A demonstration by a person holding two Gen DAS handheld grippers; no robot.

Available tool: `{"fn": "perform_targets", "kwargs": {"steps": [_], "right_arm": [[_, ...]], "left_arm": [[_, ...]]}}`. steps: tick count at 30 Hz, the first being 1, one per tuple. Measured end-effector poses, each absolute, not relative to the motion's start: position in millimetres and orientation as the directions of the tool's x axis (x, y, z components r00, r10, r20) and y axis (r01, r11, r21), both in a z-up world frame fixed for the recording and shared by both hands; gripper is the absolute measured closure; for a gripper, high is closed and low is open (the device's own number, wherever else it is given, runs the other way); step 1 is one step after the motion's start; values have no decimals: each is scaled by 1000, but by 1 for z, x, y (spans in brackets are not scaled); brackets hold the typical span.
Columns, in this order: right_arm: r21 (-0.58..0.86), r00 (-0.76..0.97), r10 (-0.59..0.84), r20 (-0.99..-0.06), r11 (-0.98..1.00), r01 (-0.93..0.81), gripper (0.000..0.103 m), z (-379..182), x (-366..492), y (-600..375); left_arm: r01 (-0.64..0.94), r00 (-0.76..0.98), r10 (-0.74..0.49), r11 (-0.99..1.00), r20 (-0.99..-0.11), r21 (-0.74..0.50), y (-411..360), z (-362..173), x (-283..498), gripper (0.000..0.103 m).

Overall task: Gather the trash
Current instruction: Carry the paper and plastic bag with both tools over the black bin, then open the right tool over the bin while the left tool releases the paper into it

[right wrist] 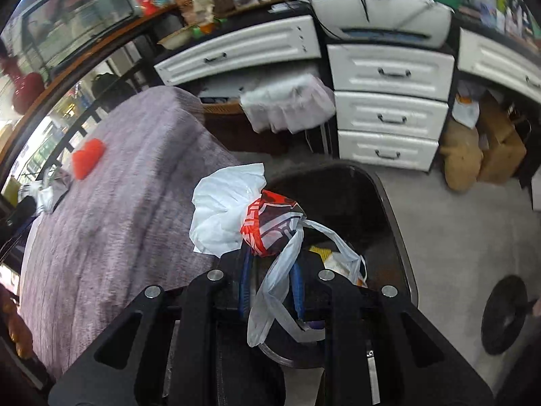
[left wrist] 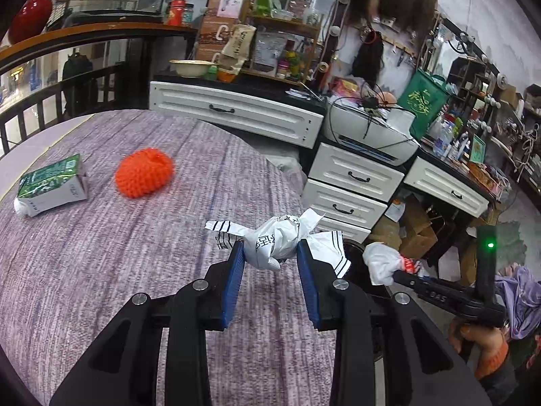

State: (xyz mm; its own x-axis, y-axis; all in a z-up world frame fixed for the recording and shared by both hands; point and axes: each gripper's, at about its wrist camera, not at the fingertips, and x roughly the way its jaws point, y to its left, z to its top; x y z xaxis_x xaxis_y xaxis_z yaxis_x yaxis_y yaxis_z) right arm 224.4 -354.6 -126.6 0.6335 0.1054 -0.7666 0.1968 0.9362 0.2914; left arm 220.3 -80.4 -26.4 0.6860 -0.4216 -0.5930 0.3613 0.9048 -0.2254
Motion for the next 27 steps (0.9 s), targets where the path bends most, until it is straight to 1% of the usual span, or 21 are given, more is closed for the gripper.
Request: {"fn": "perform_targets", "kwargs": {"steps": [9, 16, 18, 19, 20, 21, 24, 27], "right_arm": [[317, 592, 98, -800, 907, 277, 82, -157, 227, -378], [329, 539, 98, -837, 877, 351, 82, -186, 232, -395], [334, 521, 96, -848, 861, 385, 72, -194, 231, -400], [339, 519, 93, -850, 850, 402, 58, -196, 230, -403], [347, 522, 89, -848, 838, 421, 40, -197, 229, -407], [351, 532, 76, -843, 827, 439, 33, -196, 226, -410], [344, 580, 25, -814, 825, 447, 33, -181, 220, -415], [344, 629, -36, -776, 812, 471, 30, -164, 210, -421]], "left_arm": [[414, 646, -465, 880, -605, -234, -111, -31, 217, 71], [463, 620, -486, 861, -616, -212, -140, -36, 211, 71], [477, 611, -491, 854, -622, -206, -149, -38, 208, 71], [482, 607, -492, 852, -624, -203, -152, -40, 207, 71], [488, 601, -493, 850, -629, -199, -156, -41, 207, 71], [494, 597, -493, 847, -633, -195, -160, -43, 206, 71], [508, 583, -496, 841, -643, -188, -168, -47, 205, 71], [522, 561, -502, 832, -658, -190, -179, -52, 204, 71]]}}
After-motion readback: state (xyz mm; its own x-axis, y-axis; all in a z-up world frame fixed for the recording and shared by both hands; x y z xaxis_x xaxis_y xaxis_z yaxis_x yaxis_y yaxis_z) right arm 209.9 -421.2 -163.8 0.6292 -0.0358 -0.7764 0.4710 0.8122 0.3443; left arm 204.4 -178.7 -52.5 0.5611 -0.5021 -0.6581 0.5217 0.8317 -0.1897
